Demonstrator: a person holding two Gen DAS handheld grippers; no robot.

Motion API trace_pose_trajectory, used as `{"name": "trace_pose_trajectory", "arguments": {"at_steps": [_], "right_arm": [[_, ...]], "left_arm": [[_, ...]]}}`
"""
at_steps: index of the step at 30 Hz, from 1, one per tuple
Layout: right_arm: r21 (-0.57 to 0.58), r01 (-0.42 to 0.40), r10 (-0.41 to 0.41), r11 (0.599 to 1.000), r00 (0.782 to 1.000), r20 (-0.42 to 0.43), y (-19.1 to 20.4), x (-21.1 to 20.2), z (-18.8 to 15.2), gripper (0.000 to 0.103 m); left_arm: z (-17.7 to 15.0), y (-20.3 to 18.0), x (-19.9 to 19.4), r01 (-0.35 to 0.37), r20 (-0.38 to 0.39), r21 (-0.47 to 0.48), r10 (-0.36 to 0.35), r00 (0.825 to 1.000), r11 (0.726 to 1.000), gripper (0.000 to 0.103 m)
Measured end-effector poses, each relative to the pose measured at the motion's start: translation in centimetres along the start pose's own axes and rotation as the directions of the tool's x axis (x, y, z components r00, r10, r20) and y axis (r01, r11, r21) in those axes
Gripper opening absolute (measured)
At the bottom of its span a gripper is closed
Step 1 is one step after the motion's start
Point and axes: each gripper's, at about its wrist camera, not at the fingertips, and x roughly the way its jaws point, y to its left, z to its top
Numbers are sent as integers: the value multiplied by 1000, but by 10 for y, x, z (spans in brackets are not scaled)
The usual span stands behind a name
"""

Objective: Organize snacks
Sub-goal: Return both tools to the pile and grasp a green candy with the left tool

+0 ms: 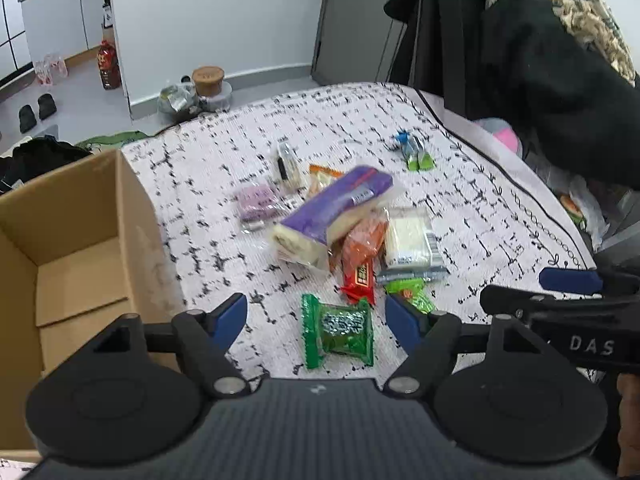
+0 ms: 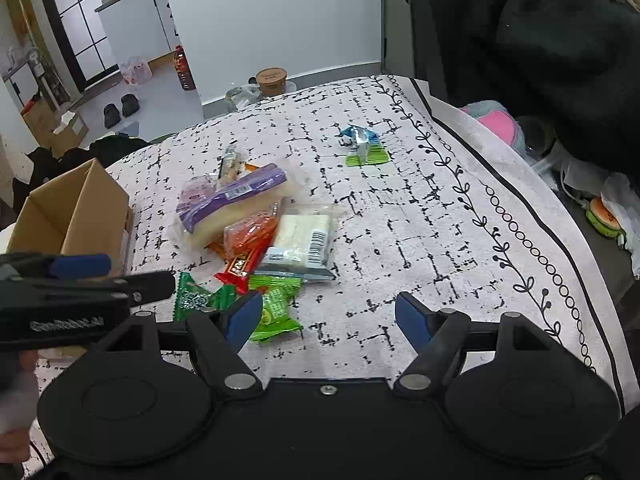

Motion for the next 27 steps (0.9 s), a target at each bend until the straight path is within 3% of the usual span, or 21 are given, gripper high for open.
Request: {"name": "trace_pose_trajectory", "arguments": {"at_steps": [9,20,23,27], "right_arm": [[41,-11,13,999,999,-40,-8,17,-1,72],[64,-48,53,997,995,-81,-4,39,1,72],[79,-62,70,995,993,-95,-4,45,1,66],[87,-86,95,993,990,-109,-2,52,3,60]], "left_arm": [[-3,-11,27,-21,-55,10,21,998,1000,72],[-7,-10,56,-5,-125,-34,1,992,999,47],[-8,-9,58,15,-134,-42,-20,991,999,37],[-6,-6,52,2,-121,-50,-8,993,999,35]]}}
